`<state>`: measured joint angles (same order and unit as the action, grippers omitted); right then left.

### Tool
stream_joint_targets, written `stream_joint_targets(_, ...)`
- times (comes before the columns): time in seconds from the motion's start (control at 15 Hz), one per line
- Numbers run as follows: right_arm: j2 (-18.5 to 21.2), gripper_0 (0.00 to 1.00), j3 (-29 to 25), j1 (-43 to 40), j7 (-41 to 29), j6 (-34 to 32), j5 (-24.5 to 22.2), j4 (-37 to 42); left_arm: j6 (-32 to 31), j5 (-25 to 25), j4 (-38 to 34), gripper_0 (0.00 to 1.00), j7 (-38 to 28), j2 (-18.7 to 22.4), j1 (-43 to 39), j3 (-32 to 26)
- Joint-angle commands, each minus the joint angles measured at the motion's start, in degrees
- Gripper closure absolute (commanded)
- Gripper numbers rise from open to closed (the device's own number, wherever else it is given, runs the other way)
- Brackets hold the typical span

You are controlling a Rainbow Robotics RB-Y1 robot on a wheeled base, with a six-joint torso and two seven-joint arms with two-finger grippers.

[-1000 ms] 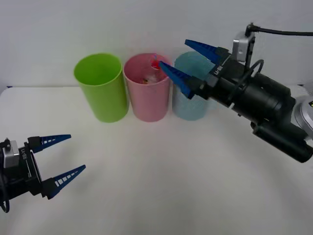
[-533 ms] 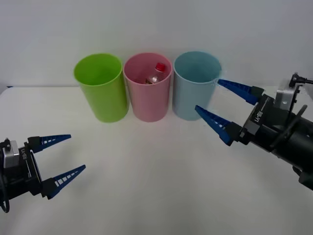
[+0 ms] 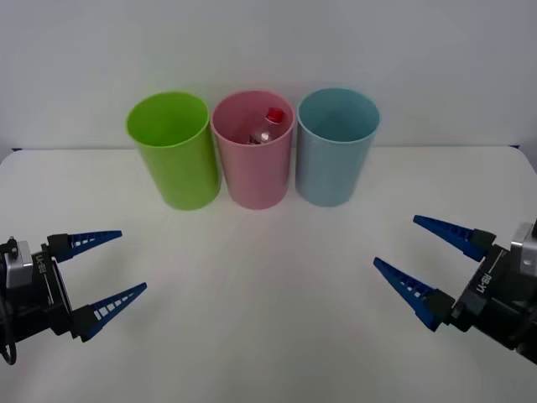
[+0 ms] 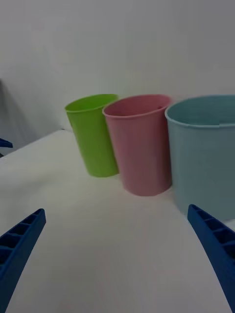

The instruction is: Grasp the object on the table and drop it into the matching bin: aluminum can to the light blue bin, PET bottle to the pink bin.

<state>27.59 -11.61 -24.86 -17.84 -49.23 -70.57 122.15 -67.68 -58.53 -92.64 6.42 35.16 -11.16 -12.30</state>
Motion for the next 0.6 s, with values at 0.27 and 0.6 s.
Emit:
stream_joint_targets(0.27,-3.8,0.00,-5.9,-1.7,0.3,-12.6,-2.1,-6.0,0.0,0.0,0.0,0.00,0.0,0.0,0.0,0.0)
stream_joint_targets(0.6,-7.6,0.00,-7.0,-1.5,3.4,-16.5,-2.1,-8.9,0.0,0.0,0.0,0.00,0.0,0.0,0.0,0.0)
